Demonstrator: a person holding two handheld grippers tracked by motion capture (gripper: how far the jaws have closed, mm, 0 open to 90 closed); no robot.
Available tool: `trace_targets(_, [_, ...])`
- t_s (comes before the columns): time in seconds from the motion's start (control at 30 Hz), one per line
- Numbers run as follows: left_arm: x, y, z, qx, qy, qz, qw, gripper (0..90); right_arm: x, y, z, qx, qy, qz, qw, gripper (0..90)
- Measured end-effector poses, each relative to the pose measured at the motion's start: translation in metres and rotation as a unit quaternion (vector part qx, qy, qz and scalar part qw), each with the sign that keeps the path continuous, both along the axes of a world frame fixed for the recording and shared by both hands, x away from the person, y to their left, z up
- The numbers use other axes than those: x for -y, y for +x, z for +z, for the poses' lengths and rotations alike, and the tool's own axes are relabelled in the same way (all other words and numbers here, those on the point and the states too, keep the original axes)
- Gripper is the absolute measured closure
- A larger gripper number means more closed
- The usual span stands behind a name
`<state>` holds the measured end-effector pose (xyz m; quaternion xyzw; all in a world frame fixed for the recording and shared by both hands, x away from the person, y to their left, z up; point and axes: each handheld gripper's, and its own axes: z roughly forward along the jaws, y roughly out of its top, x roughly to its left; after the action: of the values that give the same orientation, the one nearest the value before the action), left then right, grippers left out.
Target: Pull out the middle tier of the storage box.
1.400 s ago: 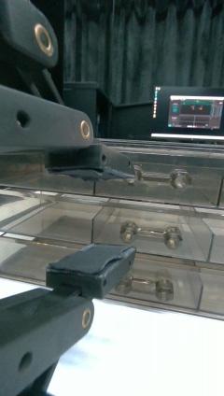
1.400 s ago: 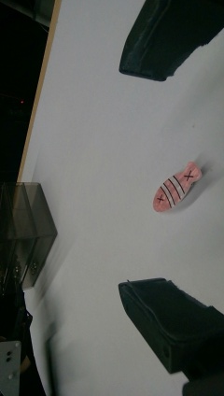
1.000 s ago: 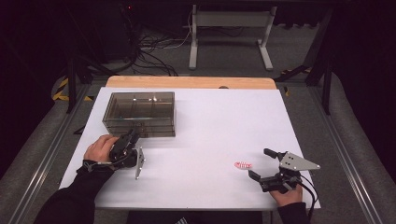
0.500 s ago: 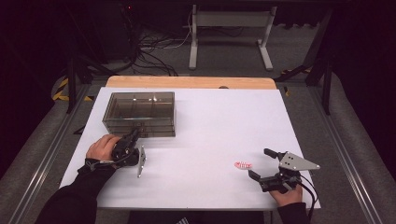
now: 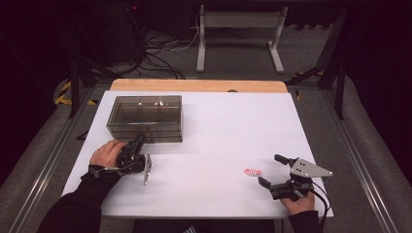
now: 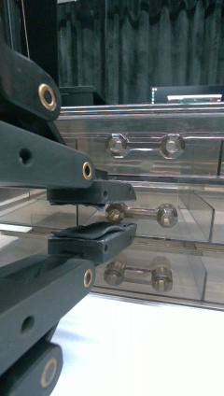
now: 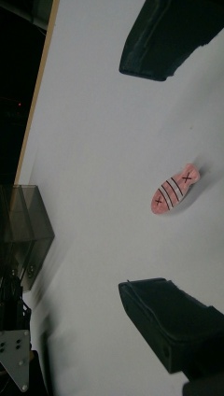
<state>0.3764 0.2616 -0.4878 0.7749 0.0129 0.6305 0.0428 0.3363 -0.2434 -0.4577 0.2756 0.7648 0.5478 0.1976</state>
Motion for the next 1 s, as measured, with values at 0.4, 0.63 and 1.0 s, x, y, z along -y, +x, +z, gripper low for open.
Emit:
trace_targets(0.4, [0.0023,0.0002,-0.0014,0.017,0.012,-0.002,0.9998,79.8,-0.0001,0.0001,0.0000,-0.001,-0.002,0.000,1.0000,0.0])
trace_targets(0.63, [0.0020,0.0004,-0.0027,0.012,0.006,0.003,0.9999,80.4,-0.0001,-0.0001,0.0000,-0.001,-0.001,0.002,1.0000,0.0])
trace_targets(1.0, [0.0037,-0.0036,-0.0020,0.010,0.005,0.005,0.9999,80.7,0.0004,-0.0002,-0.0001,0.000,0.000,0.002,1.0000,0.0])
